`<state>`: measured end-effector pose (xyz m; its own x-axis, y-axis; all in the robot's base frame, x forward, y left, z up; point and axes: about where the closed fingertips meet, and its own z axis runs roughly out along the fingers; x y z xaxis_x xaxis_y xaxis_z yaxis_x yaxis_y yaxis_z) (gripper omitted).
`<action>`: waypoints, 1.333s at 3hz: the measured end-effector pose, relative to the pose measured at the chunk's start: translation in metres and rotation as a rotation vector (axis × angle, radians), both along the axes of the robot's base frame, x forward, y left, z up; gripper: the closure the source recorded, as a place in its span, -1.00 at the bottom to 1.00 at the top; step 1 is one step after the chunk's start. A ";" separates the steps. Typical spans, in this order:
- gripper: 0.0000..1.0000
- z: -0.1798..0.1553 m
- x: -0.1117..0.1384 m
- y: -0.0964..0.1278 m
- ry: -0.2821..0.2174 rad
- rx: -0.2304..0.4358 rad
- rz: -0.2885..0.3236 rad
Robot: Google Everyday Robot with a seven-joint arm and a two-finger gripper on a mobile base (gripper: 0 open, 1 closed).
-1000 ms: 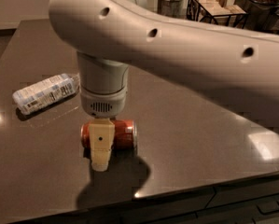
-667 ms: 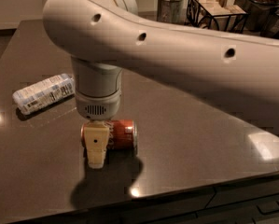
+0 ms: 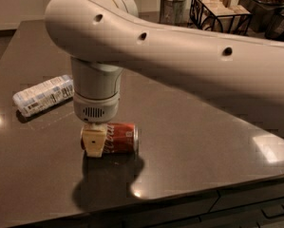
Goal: Place coke can upright
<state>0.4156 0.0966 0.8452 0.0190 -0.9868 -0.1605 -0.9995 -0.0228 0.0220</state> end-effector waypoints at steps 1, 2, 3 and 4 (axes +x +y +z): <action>0.68 0.020 0.013 -0.005 0.008 0.114 -0.005; 1.00 0.054 0.037 -0.016 -0.002 0.287 -0.004; 1.00 0.086 0.057 -0.025 -0.037 0.486 0.009; 1.00 0.108 0.076 -0.038 -0.113 0.686 -0.011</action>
Offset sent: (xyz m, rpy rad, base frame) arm 0.0741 -0.0351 0.1097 0.5345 -0.0109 -0.0062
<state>0.4920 0.0583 0.9532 0.0626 -0.6635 -0.7455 -0.9951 0.0159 -0.0977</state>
